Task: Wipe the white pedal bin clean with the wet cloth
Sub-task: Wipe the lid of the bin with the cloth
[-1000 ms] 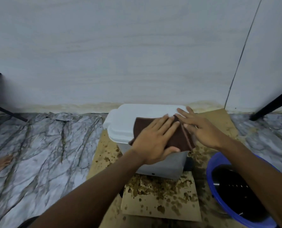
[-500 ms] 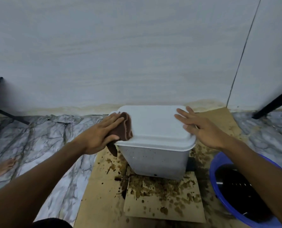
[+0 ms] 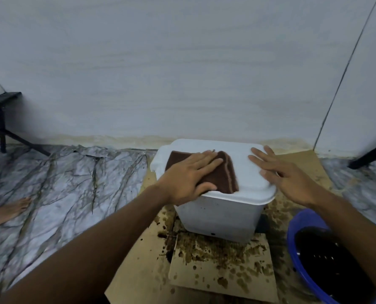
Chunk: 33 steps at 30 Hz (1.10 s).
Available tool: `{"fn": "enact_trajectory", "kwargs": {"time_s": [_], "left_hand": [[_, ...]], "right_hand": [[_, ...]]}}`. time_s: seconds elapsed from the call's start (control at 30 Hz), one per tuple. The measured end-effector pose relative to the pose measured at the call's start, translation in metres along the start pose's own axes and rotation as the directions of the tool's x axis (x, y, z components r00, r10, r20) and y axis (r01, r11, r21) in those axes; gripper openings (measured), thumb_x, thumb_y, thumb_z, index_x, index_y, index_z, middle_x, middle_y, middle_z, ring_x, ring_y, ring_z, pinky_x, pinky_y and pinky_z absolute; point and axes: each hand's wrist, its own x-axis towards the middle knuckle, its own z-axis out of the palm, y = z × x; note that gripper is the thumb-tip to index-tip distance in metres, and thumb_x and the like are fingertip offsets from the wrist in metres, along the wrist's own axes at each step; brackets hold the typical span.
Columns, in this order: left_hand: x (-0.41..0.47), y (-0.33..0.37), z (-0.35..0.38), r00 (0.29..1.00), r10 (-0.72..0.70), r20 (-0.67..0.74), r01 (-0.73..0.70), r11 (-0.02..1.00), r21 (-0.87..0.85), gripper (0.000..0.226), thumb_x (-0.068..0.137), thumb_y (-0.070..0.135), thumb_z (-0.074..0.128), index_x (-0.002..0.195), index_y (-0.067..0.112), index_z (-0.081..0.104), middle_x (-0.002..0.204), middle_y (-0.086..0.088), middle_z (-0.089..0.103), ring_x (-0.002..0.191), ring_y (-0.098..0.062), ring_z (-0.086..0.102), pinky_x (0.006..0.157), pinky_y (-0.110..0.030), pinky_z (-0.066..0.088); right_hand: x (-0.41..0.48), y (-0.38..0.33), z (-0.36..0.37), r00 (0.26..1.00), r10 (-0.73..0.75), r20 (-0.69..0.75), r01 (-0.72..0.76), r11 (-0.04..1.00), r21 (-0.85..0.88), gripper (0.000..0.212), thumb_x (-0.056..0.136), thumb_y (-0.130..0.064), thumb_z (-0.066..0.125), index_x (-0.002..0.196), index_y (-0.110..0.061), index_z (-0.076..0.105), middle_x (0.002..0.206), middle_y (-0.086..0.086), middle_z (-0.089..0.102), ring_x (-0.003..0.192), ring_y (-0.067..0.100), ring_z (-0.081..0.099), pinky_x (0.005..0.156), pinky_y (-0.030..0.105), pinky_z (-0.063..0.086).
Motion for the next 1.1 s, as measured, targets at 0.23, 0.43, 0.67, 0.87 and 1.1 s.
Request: {"fn": "enact_trajectory", "kwargs": {"time_s": [0.23, 0.43, 0.67, 0.87, 1.1], "left_hand": [[-0.064, -0.076, -0.008, 0.981, -0.178, 0.075, 0.182, 0.982, -0.054, 0.072, 0.099, 0.073, 0.017, 0.16, 0.036, 0.005, 0.169, 0.012, 0.001, 0.157, -0.007, -0.002, 0.127, -0.043, 0.018], [-0.027, -0.024, -0.001, 0.994, -0.109, 0.021, 0.107, 0.993, 0.055, 0.078, 0.101, 0.066, 0.016, 0.162, 0.018, 0.017, 0.169, -0.004, 0.012, 0.157, -0.016, 0.004, 0.128, -0.037, 0.008], [0.025, 0.041, 0.008, 0.988, -0.152, 0.019, 0.152, 0.988, 0.033, 0.08, 0.1, 0.069, 0.019, 0.164, 0.021, 0.011, 0.171, -0.002, 0.006, 0.158, -0.015, -0.001, 0.127, -0.031, -0.004], [-0.014, -0.045, -0.009, 0.935, -0.349, 0.068, 0.355, 0.924, -0.141, 0.079, 0.098, 0.074, 0.019, 0.163, 0.029, 0.016, 0.171, 0.005, 0.009, 0.157, -0.013, 0.004, 0.129, -0.039, 0.005], [0.006, -0.031, -0.004, 0.786, -0.616, 0.055, 0.619, 0.783, -0.069, 0.07, 0.107, 0.054, 0.02, 0.163, 0.014, 0.01, 0.171, -0.007, 0.005, 0.158, -0.025, -0.003, 0.127, -0.041, -0.002]], "right_hand": [[0.001, -0.002, 0.004, 1.0, -0.007, -0.014, 0.007, 1.0, -0.027, 0.044, 0.101, -0.011, 0.051, 0.142, -0.027, 0.049, 0.156, -0.02, 0.029, 0.15, 0.0, 0.003, 0.095, -0.009, 0.017], [0.002, -0.001, 0.006, 1.0, -0.006, -0.029, 0.004, 0.996, -0.089, 0.047, 0.101, -0.007, 0.049, 0.143, -0.029, 0.047, 0.156, -0.02, 0.028, 0.151, 0.003, 0.003, 0.095, -0.011, 0.012], [-0.001, 0.002, 0.001, 1.0, 0.005, -0.022, -0.004, 0.999, 0.05, 0.045, 0.101, -0.009, 0.05, 0.133, -0.041, 0.051, 0.154, -0.026, 0.031, 0.147, -0.01, 0.005, 0.118, 0.021, 0.012], [0.0, -0.003, 0.006, 1.0, -0.003, -0.019, 0.005, 0.996, 0.084, 0.043, 0.099, -0.013, 0.052, 0.134, -0.038, 0.052, 0.153, -0.026, 0.032, 0.146, -0.011, 0.006, 0.119, 0.026, 0.011], [-0.001, -0.004, 0.007, 1.0, 0.002, -0.027, 0.0, 0.998, 0.064, 0.044, 0.101, -0.011, 0.049, 0.132, -0.044, 0.05, 0.153, -0.028, 0.03, 0.147, -0.011, 0.004, 0.117, 0.023, 0.009]]}}
